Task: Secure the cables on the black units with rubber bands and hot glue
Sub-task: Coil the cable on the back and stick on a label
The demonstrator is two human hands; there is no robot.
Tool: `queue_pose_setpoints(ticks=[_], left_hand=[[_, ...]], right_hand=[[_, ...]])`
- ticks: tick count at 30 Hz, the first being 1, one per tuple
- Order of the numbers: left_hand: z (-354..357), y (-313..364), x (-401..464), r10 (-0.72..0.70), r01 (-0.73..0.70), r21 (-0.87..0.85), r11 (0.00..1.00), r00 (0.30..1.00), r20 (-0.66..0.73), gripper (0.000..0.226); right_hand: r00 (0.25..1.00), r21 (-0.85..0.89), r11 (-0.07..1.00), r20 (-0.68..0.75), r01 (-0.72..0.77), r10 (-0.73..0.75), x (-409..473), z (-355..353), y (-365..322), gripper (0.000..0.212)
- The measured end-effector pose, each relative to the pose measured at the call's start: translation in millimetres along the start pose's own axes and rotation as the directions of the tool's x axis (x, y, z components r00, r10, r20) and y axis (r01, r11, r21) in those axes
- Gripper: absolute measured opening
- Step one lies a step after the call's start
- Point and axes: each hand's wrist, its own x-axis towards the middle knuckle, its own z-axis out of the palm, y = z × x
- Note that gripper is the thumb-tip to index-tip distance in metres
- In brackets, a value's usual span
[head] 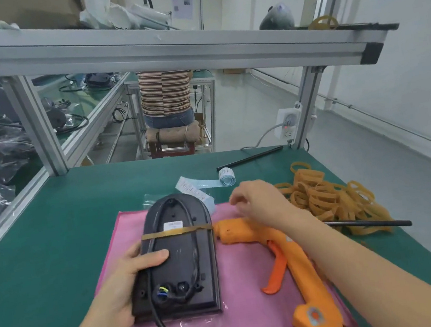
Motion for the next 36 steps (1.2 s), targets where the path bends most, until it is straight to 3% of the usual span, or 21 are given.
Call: queue_pose_setpoints(ticks=[4, 7, 9, 13, 16, 19, 23, 25, 27, 28, 31, 34, 36], left_hand=[[12, -4, 1, -0.01, 0.015, 0.117, 0.993, 0.999, -0.048, 0.048], [12, -3, 1, -0.009, 0.021, 0.146, 0.989, 0.996, -0.085, 0.048], [12, -3, 0, -0.018, 0.034, 0.154, 0.987, 0.995, -0.1, 0.048], [11, 1, 0, -0.045, 0.065, 0.171, 0.983, 0.992, -0.12, 0.049], [14, 2, -2, -0.064, 0.092, 0.189, 0.978, 0.987, -0.147, 0.052], [16, 3, -2, -0.094, 0.132, 0.204, 0.97, 0.978, -0.187, 0.046], [17, 3, -3, -0.037, 0.113, 0.324, 0.939, 0.972, -0.232, 0.024], [17, 4, -3, 0.152, 0.019, 0.549, 0.835, 0.953, -0.263, 0.026], [16, 8, 1, 0.396, 0.017, 0.859, 0.512, 0.882, -0.254, 0.052], [17, 10, 1, 0.467, 0.028, 0.919, 0.393, 0.855, -0.226, 0.065], [34, 15, -2, 0.541, -0.081, 0.948, 0.308, 0.835, -0.104, 0.063], [50, 17, -13, 0.545, -0.382, 0.914, 0.138, 0.799, 0.252, 0.043], [56, 14, -26, 0.363, -0.639, 0.767, 0.052, 0.728, 0.582, 0.032]], right_hand=[[0.949, -0.385, 0.87, -0.056, -0.308, 0.311, 24, -14, 57, 0.029], [0.897, -0.438, 0.812, 0.029, -0.385, 0.441, 33, -7, 73, 0.025], [0.894, -0.419, 0.815, 0.014, -0.401, 0.447, 33, -2, 76, 0.008], [0.916, -0.393, 0.827, -0.159, -0.402, 0.369, 29, 0, 70, 0.021], [0.907, -0.223, 0.898, -0.282, -0.38, 0.314, 23, -7, 65, 0.027], [0.926, -0.126, 0.925, -0.173, -0.358, 0.335, 20, -11, 58, 0.032], [0.951, -0.22, 0.926, -0.053, -0.308, 0.304, 14, -7, 51, 0.025], [0.963, -0.227, 0.936, -0.062, -0.27, 0.263, 12, -10, 50, 0.024], [0.964, -0.072, 0.961, -0.037, -0.267, 0.265, 12, -14, 48, 0.023], [0.961, 0.053, 0.96, -0.008, -0.274, 0.275, 12, -15, 46, 0.021], [0.96, 0.296, 0.914, 0.112, -0.278, 0.256, 11, -16, 36, 0.026], [0.961, 0.233, 0.935, 0.134, -0.268, 0.242, 10, -11, 28, 0.018], [0.967, 0.167, 0.954, 0.094, -0.249, 0.236, 8, -6, 26, 0.017]])
